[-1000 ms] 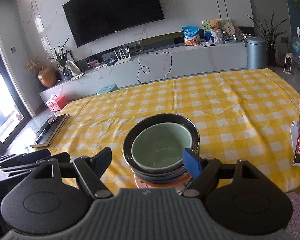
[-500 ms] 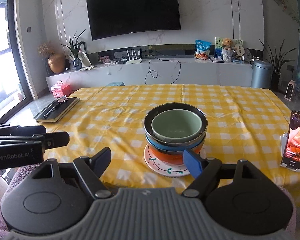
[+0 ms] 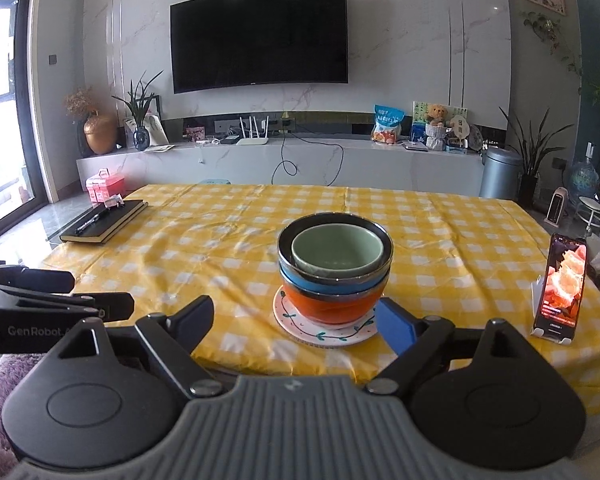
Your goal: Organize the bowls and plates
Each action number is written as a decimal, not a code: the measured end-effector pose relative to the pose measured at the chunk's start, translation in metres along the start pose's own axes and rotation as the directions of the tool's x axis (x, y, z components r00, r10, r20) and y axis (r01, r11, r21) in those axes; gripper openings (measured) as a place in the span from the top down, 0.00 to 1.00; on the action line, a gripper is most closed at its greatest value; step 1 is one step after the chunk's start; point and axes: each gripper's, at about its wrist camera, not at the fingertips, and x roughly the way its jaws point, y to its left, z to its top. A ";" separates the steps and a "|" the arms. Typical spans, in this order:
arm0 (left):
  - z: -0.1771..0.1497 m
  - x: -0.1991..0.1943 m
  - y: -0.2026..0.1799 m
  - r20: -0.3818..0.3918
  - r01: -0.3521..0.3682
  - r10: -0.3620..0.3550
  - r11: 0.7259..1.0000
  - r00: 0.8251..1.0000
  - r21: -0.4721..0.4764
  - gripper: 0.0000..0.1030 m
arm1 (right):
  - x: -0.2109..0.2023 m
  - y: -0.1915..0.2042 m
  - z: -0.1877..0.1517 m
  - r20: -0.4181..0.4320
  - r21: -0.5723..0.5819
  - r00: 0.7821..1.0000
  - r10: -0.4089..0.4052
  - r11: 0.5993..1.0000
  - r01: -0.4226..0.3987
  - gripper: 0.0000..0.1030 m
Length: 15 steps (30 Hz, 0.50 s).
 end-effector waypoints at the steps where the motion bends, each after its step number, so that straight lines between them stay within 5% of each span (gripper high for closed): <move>1: -0.002 0.001 0.001 -0.005 -0.009 0.009 1.000 1.000 -0.003 0.16 | 0.001 0.000 -0.001 -0.012 0.002 1.000 -0.003 1.000 0.003 0.16; 15: -0.015 0.003 -0.009 -0.066 -0.089 0.093 0.994 0.993 0.067 0.11 | 0.002 0.002 -0.015 -0.073 0.008 0.996 -0.049 0.999 0.050 0.12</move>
